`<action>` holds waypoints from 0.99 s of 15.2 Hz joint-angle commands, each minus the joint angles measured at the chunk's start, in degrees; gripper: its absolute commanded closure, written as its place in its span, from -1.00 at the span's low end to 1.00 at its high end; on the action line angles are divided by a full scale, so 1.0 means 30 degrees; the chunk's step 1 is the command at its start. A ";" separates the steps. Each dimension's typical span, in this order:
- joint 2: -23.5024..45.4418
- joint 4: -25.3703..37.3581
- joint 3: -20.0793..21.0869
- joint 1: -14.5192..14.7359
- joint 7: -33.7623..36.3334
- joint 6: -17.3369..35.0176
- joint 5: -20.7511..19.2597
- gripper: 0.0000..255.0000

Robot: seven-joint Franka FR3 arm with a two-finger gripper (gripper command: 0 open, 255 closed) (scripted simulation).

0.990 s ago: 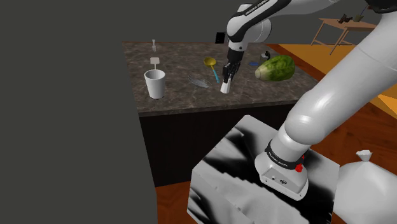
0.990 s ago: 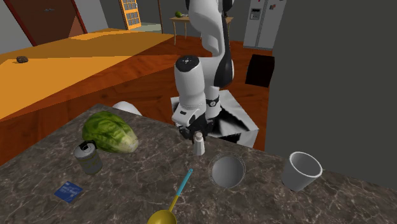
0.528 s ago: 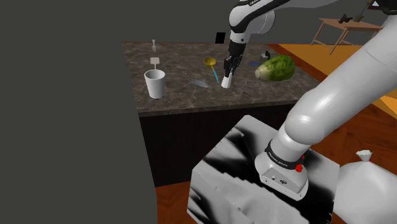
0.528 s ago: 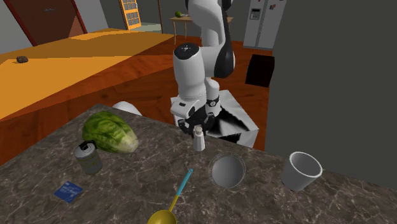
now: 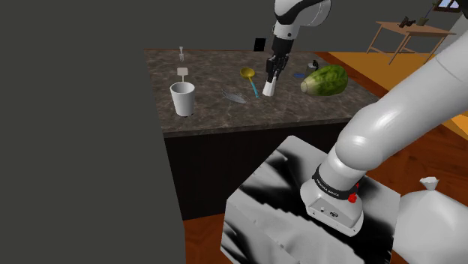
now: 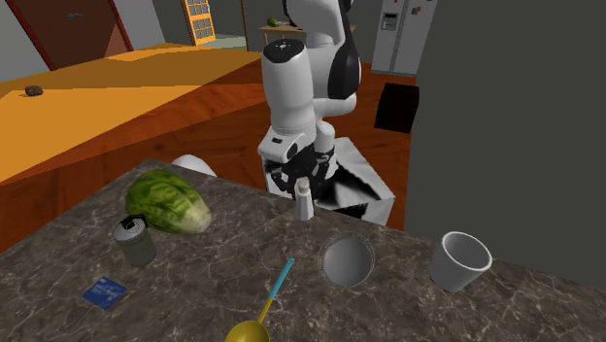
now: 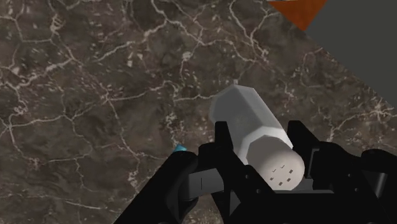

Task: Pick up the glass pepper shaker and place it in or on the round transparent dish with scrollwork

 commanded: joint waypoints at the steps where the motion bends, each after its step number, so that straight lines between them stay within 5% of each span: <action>1: -0.0172 0.0409 0.0065 -0.0001 0.0081 -0.0578 -0.0034 1.00; 7: -0.0571 0.1396 0.0220 -0.0004 0.0255 -0.1943 -0.0105 1.00; 15: 0.3010 0.5415 0.1618 0.1621 0.2320 -0.2435 0.1606 1.00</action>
